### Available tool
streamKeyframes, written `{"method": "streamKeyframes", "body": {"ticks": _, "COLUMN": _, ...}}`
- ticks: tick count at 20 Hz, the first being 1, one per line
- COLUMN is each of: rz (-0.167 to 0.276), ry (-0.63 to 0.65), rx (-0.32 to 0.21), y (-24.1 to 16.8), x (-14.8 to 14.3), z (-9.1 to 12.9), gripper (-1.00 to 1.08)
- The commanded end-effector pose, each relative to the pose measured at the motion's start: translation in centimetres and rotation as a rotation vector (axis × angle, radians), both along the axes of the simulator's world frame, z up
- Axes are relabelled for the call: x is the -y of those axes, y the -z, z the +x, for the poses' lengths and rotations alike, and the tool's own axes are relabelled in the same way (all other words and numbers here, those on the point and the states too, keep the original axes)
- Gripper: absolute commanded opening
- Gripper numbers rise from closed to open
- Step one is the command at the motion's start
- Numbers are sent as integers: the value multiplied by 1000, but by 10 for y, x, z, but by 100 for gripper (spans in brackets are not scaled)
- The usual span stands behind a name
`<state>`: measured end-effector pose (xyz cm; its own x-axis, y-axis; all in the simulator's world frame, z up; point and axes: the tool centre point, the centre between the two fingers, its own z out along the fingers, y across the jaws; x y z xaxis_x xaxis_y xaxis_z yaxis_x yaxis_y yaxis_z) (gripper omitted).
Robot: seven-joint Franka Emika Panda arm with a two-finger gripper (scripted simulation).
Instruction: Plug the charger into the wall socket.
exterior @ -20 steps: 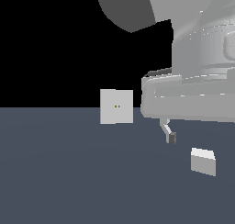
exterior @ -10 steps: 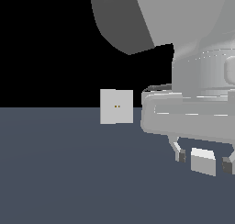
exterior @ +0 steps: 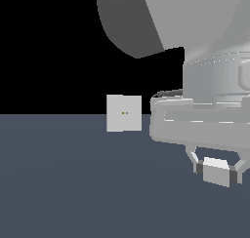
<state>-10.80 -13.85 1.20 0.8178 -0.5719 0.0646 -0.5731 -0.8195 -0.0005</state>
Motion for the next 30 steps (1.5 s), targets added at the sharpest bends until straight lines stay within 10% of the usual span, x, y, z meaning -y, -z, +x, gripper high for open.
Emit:
{"method": "streamKeyframes", "body": {"ticks": 1, "rz": 0, "ry": -1, "rx": 0, "y": 0, "x": 0, "z": 0, "gripper": -100}}
{"method": "streamKeyframes", "body": {"ticks": 30, "rz": -3, "ry": -792, "rx": 1, "y": -79, "x": -100, "z": 85, "gripper": -100}}
